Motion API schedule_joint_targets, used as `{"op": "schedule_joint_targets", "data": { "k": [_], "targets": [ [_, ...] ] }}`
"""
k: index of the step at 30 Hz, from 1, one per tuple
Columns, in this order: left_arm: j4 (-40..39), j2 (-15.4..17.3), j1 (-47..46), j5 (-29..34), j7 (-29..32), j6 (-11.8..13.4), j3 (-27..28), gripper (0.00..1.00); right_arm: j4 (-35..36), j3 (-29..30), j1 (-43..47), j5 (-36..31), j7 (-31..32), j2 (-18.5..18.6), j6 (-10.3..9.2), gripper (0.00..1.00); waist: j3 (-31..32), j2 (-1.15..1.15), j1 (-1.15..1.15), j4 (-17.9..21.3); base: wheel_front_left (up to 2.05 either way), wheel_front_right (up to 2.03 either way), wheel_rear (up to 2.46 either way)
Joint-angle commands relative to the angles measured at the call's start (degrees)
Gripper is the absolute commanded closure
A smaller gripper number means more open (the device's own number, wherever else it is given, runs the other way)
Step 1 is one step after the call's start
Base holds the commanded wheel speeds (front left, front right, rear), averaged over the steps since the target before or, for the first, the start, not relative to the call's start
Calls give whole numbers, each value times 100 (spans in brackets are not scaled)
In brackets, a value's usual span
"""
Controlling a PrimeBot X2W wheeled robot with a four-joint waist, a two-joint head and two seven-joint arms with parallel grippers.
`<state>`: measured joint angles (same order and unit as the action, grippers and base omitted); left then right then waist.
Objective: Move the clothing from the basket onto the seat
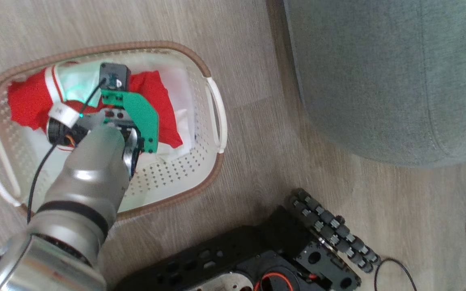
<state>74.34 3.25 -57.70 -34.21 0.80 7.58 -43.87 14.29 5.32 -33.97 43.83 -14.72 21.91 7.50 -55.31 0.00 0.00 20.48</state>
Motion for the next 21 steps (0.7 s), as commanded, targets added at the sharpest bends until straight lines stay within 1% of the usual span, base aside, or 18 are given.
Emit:
{"op": "schedule_joint_targets", "data": {
  "k": [1, 5, 12, 16, 21],
  "targets": [
    [-41, -23, 247, 1, -118, -8, -4, 100, 107, 59, 270, -38, -28, 138, -1, 0, 255, 0, 0, -132, 0, 0, 0],
    [-141, -33, 499, -75, -473, -32, -74, 100, 60, 56, 395, -65, -28, 205, -1, 0, 677, 0, 0, -282, 0, 0, 0],
    [-477, -36, 995, -334, -976, -194, -289, 100, -11, -4, 673, -153, -28, 331, -1, 0, 1446, 0, 0, -524, 0, 0, 0],
    [-647, -36, 1220, -469, -1152, -285, -479, 100, -36, -42, 862, -208, -28, 378, -1, 0, 1905, 0, 0, -685, 0, 0, 0],
    [-965, -36, 1485, -661, -1323, -332, -748, 100, -119, -80, 1136, -278, -28, 427, -1, 0, 2424, 0, 0, -878, 0, 0, 0]
  ]
}}
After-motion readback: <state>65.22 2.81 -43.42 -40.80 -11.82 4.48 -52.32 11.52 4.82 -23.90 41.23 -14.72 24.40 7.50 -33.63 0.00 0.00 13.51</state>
